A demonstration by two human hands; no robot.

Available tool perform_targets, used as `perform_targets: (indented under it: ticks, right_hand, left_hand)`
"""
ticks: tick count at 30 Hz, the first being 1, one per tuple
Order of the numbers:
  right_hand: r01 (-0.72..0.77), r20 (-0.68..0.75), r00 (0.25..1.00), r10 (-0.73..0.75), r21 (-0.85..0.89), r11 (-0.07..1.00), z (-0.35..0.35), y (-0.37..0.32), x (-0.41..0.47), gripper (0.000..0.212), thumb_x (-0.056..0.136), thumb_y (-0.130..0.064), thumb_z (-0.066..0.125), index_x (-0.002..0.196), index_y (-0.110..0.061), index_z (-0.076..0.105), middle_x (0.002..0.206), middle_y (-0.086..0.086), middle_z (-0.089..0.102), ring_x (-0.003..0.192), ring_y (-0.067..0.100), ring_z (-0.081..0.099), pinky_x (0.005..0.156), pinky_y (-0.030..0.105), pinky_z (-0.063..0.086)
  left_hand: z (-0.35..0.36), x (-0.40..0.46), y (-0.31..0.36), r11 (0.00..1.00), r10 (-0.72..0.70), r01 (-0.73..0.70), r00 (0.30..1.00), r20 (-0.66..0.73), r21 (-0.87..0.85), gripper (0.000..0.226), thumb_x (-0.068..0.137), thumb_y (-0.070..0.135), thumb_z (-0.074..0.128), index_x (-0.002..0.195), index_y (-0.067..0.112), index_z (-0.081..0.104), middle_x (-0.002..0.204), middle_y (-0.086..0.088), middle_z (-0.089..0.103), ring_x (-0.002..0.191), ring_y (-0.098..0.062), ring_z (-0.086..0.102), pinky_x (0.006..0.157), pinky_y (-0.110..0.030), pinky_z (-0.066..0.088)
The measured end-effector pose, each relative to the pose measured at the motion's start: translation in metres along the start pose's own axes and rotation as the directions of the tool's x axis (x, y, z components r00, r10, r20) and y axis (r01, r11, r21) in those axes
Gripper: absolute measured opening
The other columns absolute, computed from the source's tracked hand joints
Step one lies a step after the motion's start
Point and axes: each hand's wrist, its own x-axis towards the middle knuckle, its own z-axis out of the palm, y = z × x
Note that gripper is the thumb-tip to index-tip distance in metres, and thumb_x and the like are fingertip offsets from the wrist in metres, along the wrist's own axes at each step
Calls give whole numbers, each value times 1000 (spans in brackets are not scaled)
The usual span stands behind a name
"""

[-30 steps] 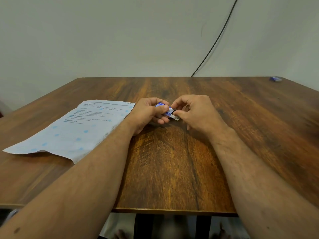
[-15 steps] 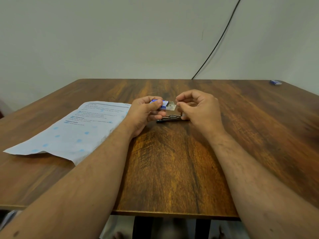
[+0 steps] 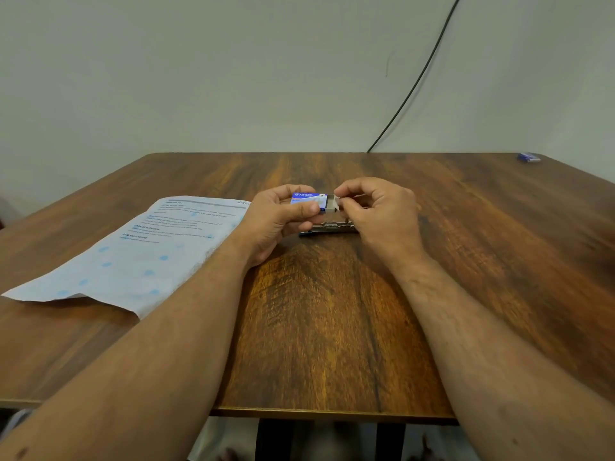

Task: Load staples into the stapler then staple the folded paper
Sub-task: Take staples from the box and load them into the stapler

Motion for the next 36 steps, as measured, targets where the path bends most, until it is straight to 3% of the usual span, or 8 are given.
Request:
perform_targets:
  ticks: [5, 11, 15, 21, 24, 28, 36]
  right_hand:
    - [-37, 51, 998, 36, 18, 999, -1, -1, -1, 19, 86, -7, 70, 89, -24, 78, 83, -15, 72, 83, 0, 69, 72, 12, 54]
    - [-30, 53, 998, 28, 33, 999, 0, -2, -3, 18, 82, -9, 69, 86, -23, 79, 78, -12, 75, 71, 9, 72, 69, 34, 62]
    - [12, 67, 998, -14, 27, 1000, -1, -4, -3, 15, 84, -6, 70, 88, -17, 79, 78, -11, 75, 72, 5, 72, 68, 24, 59]
    - [34, 104, 994, -36, 25, 999, -3, -2, -3, 16, 85, -3, 70, 90, -15, 79, 81, -7, 76, 75, 5, 71, 69, 16, 55]
    - [46, 103, 994, -49, 33, 998, -3, -2, -4, 16, 85, -4, 70, 91, -16, 80, 82, -8, 76, 77, 3, 71, 71, 14, 54]
    - [76, 120, 990, -78, 24, 997, 0, -3, -4, 16, 85, -5, 71, 92, -17, 80, 85, -9, 76, 79, 0, 71, 74, 13, 54]
    - [62, -24, 998, -61, 59, 996, 4, -6, -2, 15, 83, -4, 73, 88, -17, 78, 79, -16, 71, 75, -3, 69, 69, 10, 51]
  left_hand:
    - [-2, 0, 0, 999, -10, 10, 1000, 12, 33, 50, 69, 7, 79, 117, 5, 66, 105, -18, 74, 79, -18, 76, 60, -17, 60]
    - [0, 1, -1, 999, -3, 3, 1000, 0, 52, 47, 72, 10, 78, 117, 3, 65, 95, -14, 76, 72, -14, 75, 59, -16, 59]
    - [-3, 3, -2, 1000, -15, 15, 1000, 0, 20, 25, 91, 6, 66, 116, 3, 65, 90, -14, 77, 68, -11, 75, 59, -15, 59]
    - [-6, 5, -2, 999, -37, 37, 999, 31, 15, 19, 97, 9, 60, 114, 7, 68, 88, -12, 78, 69, -12, 75, 61, -15, 59]
    - [-6, 6, -3, 999, -50, 49, 997, 51, 16, 25, 93, 11, 63, 118, 7, 67, 91, -12, 78, 72, -12, 76, 62, -15, 60]
    - [-6, 7, -2, 996, -77, 72, 992, 103, 48, 55, 77, 8, 72, 131, 2, 61, 96, -13, 76, 76, -14, 76, 63, -15, 60]
    - [-9, 8, -4, 999, -27, 27, 999, 40, -16, 43, 85, -1, 68, 127, 3, 64, 90, -9, 76, 76, -12, 74, 65, -15, 60]
